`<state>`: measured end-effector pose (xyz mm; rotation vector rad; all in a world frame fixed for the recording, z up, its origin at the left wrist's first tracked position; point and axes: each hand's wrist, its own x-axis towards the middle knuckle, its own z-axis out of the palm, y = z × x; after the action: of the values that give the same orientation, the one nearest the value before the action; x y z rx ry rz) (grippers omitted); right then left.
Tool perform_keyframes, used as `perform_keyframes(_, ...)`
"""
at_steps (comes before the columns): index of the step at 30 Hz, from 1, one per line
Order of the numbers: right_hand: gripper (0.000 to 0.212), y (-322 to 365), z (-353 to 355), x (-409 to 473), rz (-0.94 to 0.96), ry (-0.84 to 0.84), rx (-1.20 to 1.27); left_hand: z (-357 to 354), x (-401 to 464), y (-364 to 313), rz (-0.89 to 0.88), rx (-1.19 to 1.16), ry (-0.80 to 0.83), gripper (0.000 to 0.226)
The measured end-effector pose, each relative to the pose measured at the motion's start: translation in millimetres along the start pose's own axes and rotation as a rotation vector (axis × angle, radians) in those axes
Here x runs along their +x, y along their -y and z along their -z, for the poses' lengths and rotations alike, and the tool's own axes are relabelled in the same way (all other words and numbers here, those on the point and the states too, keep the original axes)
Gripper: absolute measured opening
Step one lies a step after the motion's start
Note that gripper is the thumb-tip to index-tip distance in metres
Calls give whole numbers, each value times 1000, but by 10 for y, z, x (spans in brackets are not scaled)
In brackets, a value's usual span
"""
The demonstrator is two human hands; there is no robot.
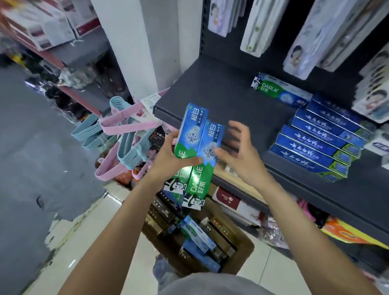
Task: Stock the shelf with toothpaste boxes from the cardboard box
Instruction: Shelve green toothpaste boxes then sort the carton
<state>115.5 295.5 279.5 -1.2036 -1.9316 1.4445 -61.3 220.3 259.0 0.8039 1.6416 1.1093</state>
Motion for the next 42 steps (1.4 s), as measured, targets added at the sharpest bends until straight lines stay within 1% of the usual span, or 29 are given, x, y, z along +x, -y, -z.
perform_keyframes(2,80,89,236,167,12,5,-105,30,87,-114,-24,98,130,68)
perform_keyframes(5,92,121,502,404,-59,126,-227,-11,248,-231,-93,207,275,66)
perform_keyframes(7,95,91,596,476,-87,208,-266,-52,356,-260,-129,264,352,66)
perform_keyframes(8,93,87,653,481,-88,217,-260,-72,403,-259,-143,286,364,66)
perform_keyframes(9,86,73,730,480,-84,198,-245,-88,454,-247,-159,304,338,65)
perform_keyframes(10,76,53,823,468,-71,139,-229,-95,507,-225,-184,318,266,63)
perform_keyframes(11,61,-2,932,460,-48,38,-216,-93,558,-201,-209,323,160,58)
perform_keyframes(13,27,-175,1135,449,-14,-216,-164,-70,643,-162,-209,261,-72,47)
perform_keyframes(14,16,-263,1211,458,-15,-335,-115,-57,682,-153,-191,205,-150,44)
perform_keyframes(15,11,-343,1265,495,-19,-438,-87,-54,716,-158,-170,155,-192,42)
perform_keyframes(17,14,-441,1317,637,-23,-551,-132,-66,769,-194,-133,138,-215,38)
perform_keyframes(20,21,-491,1372,1003,3,-592,-316,-102,841,-199,-116,149,-138,33)
perform_keyframes(22,23,-539,1447,1275,3,-575,-516,-131,900,-181,-113,141,-96,31)
perform_keyframes(25,28,-624,1635,1532,-140,-474,-1072,-165,1012,-144,-143,191,-87,31)
perform_keyframes(26,30,-640,1676,1566,-201,-426,-1191,-183,1026,-159,-157,218,-82,33)
perform_keyframes(27,32,-648,1704,1590,-241,-397,-1258,-199,1047,-170,-170,253,-79,34)
perform_keyframes(28,33,-634,1702,1596,-243,-392,-1284,-211,1068,-191,-179,295,-79,35)
perform_keyframes(29,33,-586,1665,1576,-201,-397,-1260,-219,1094,-216,-177,329,-79,37)
perform_keyframes(30,33,-516,1600,1536,-115,-398,-1158,-221,1115,-245,-170,342,-63,38)
perform_keyframes(31,33,-424,1494,1478,-2,-369,-987,-222,1145,-266,-161,333,-24,37)
perform_keyframes(32,34,-316,1357,1404,107,-296,-787,-224,1163,-302,-145,318,35,34)
perform_keyframes(33,37,-204,1213,1320,197,-187,-644,-231,1178,-338,-126,316,109,29)
perform_keyframes(34,43,-103,1075,1242,264,-65,-595,-239,1180,-390,-110,344,191,25)
perform_keyframes(35,50,-34,954,1185,304,58,-617,-244,1177,-444,-105,395,278,24)
perform_keyframes(37,63,17,778,1122,294,258,-727,-254,1162,-549,-106,499,431,30)
perform_keyframes(38,66,14,737,1112,246,337,-772,-255,1147,-583,-102,537,478,31)
perform_keyframes(40,66,-8,704,1092,105,492,-740,-238,1120,-592,-76,634,517,31)
perform_keyframes(41,63,-30,693,1072,71,556,-693,-219,1113,-578,-58,689,516,32)
perform_keyframes(42,58,-66,687,1047,83,585,-658,-197,1101,-571,-53,756,505,36)
